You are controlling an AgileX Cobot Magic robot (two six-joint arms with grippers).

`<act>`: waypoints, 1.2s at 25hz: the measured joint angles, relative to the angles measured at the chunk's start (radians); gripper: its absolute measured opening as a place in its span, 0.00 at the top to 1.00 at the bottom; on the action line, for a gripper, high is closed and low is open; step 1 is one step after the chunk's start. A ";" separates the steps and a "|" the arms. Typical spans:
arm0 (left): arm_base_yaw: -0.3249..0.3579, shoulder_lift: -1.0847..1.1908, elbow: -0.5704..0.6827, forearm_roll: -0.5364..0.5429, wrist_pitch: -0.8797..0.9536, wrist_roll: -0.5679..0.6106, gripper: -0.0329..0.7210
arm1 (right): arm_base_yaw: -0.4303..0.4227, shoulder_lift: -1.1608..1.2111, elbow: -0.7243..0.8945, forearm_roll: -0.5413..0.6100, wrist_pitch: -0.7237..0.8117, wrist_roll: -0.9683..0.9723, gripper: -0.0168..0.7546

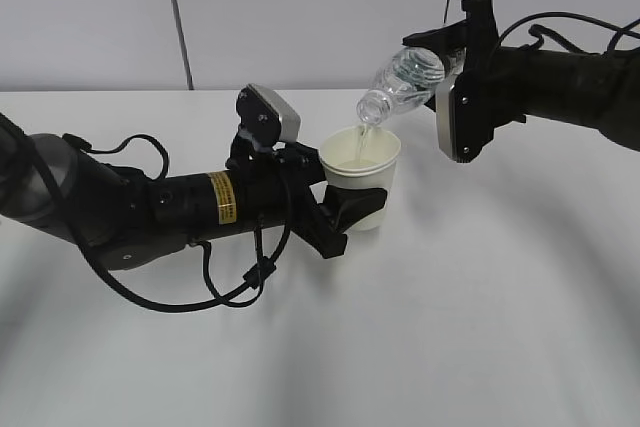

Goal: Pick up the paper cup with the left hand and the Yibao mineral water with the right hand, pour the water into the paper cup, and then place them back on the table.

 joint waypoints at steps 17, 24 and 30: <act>0.000 0.000 0.000 0.000 0.001 0.000 0.38 | 0.000 0.000 0.000 0.000 0.000 0.081 0.34; 0.000 0.000 0.000 0.000 0.001 0.000 0.38 | 0.000 0.000 0.000 0.000 0.020 0.173 0.34; 0.000 0.000 0.000 0.000 0.001 0.000 0.38 | 0.000 0.000 0.000 0.009 0.050 0.388 0.34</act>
